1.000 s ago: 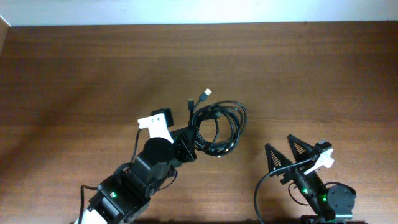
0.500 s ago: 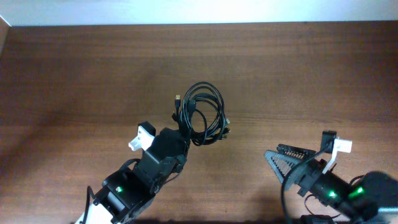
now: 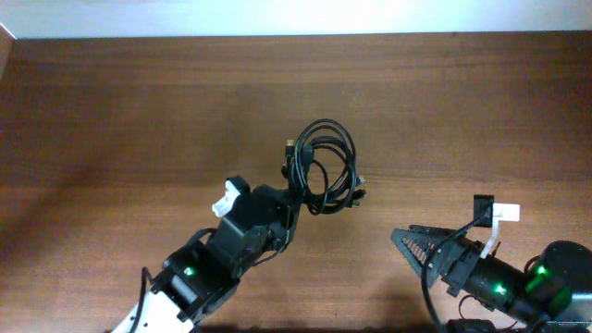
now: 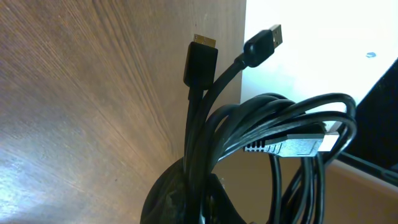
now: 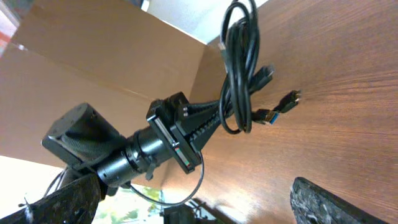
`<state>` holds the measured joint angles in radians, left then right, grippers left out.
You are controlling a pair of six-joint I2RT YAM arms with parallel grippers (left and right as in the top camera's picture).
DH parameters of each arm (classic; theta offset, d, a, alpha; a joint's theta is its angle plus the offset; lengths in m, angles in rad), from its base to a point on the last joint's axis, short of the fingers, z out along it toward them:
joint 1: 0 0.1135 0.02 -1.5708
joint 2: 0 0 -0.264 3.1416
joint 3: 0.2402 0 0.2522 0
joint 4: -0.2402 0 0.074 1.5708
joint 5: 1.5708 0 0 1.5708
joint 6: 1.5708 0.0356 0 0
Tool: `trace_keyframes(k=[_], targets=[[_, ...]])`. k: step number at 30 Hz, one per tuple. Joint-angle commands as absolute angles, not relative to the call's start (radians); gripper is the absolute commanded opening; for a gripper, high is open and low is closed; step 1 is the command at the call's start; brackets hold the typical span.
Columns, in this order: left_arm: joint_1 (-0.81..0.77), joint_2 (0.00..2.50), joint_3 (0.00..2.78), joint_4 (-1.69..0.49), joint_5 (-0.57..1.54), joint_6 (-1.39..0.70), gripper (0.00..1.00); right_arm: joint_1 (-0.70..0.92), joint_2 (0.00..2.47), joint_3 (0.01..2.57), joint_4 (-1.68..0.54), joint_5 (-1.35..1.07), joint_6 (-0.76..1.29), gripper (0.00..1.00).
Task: Untangle cables
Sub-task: 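Lift the cable bundle upward with the left gripper, then move the right gripper to the hanging cables and grasp a strand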
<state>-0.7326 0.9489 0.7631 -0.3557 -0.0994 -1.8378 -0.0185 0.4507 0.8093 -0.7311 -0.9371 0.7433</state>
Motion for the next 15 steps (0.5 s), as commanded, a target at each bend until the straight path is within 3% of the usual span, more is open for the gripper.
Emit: trace_keyframes(k=[1,15], targets=[[-0.731,1.001,0.781,-0.283,-0.017,-1.848,0.0,-0.012,0.455,0.805,-0.735,-0.947,0.638,0.96],[-0.731,1.034,0.781,-0.247,0.057,-1.847,0.0,-0.011,0.55,0.805,-0.812,-0.934,0.641,0.96]])
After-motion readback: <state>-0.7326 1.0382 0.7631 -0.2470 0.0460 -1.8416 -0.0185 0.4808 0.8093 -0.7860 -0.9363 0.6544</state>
